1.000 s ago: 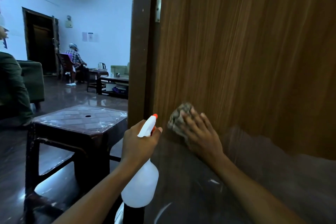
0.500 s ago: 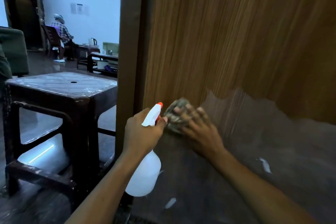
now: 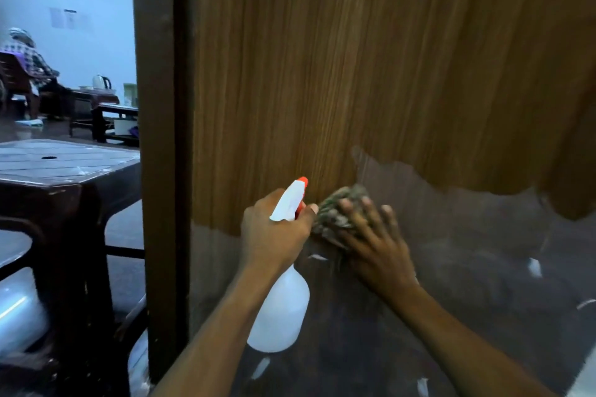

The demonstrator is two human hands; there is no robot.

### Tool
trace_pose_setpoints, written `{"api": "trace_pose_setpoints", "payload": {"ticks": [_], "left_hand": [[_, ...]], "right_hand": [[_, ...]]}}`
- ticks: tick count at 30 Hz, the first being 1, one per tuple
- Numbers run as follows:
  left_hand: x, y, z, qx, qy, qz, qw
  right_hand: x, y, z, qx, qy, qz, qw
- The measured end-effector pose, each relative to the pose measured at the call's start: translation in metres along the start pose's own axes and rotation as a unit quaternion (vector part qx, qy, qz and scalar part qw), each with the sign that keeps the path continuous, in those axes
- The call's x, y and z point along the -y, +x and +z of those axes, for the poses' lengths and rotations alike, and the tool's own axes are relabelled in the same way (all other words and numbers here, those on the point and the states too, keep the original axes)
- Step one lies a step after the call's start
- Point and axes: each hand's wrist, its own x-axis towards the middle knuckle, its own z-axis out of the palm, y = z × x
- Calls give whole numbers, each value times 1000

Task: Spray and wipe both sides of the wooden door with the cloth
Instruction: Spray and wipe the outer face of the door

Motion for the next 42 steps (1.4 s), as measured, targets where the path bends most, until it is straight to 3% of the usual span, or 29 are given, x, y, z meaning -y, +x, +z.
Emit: {"api": "trace_pose_setpoints", "payload": {"ticks": [3,5,7,10,13,15,17,20,22,25,27,30,33,35,37,40,41,42], "left_hand": [[-6,-7,16,30,-2,-12,999],[-8,-7,25,39,6,-12,999],[-10,-6,35,60,15,3,998],[-7,-8,47,81,27,34,996],[-3,-13,50,91,19,20,995],[-4,-14,52,100,2,2,995],[-7,-15,56,102,-11,-18,995],[-7,-17,69,104,-26,-23,994],[-6,-21,75,107,-47,-29,993],[-9,-25,85,120,-70,-10,990],[-14,-26,89,118,-81,-9,990],[-22,-26,97,109,-88,-7,990],[-30,-26,113,114,-79,-7,990],[-33,-32,127,120,-66,0,991],[-38,-41,139,122,-67,4,990],[-48,-55,152,118,-73,2,990],[-52,-58,157,112,-71,3,991],[-56,-61,162,108,-71,5,992]], "right_hand": [[-49,13,-20,-16,-33,244,969],[-52,53,-25,-54,-4,313,948],[-41,81,-20,-63,11,238,969],[-26,54,-2,-56,25,36,997],[-30,-21,-1,23,5,-35,999],[-52,-60,-14,61,-27,22,998],[-82,-61,-28,73,-43,155,984],[-106,5,-40,7,5,419,908],[-97,38,-35,-1,15,404,915],[-71,1,-19,31,-8,203,979],[-66,-52,-12,64,-17,152,986],[-91,-95,-24,96,-16,258,961],[-127,-68,-43,64,30,452,889],[-143,-31,-48,44,55,508,858],[-145,-15,-46,53,45,451,890],[-136,-65,-42,103,19,201,974],[-139,-91,-44,122,17,152,981],[-144,-115,-48,135,21,157,978]]}}
